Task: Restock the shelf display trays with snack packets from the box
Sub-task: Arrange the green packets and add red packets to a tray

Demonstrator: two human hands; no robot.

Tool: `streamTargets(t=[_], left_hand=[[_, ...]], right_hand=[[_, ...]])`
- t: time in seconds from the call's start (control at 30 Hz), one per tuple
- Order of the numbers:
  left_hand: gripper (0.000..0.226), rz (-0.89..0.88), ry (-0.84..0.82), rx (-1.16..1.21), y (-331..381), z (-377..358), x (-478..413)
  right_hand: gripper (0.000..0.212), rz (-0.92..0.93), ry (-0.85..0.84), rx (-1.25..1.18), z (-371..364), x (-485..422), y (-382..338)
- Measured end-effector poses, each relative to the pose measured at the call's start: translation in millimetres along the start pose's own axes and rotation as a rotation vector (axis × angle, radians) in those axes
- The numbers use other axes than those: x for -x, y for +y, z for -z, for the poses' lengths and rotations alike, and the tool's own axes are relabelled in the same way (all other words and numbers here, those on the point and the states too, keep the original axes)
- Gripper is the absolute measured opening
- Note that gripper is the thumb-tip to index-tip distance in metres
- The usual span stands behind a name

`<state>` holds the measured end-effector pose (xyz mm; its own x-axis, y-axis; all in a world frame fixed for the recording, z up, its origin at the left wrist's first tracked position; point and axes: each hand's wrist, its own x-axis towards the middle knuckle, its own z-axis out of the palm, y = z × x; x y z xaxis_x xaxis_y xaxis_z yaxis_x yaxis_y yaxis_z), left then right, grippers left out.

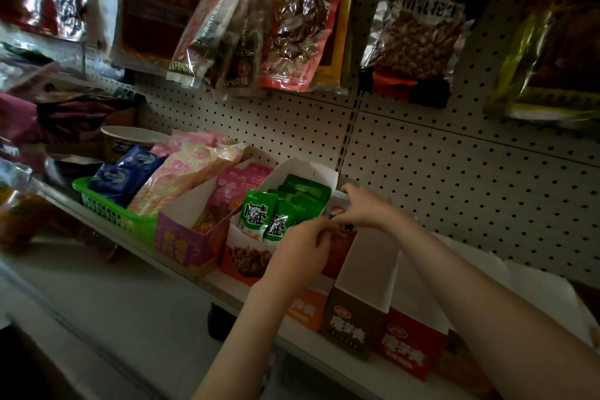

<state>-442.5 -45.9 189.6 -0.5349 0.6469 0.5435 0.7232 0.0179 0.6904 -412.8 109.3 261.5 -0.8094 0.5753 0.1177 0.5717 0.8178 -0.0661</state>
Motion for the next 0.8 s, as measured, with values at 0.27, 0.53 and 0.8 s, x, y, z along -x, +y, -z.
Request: streamTargets(t=[0.27,0.53,0.8], left_hand=[[0.020,0.037,0.221,0.114,1,42,7],[0.014,0.224,0.384,-0.147,-49,128,77],[0.022,0.742,0.314,-0.303,-147,177,206]], right_hand=[[0.066,0.179,0.256,0.002,35,42,-65],[0.056,0.569,0.343,-0.173,-2,98,-184],[0.054,0.773,-0.105,-0.302,-154,113,-292]])
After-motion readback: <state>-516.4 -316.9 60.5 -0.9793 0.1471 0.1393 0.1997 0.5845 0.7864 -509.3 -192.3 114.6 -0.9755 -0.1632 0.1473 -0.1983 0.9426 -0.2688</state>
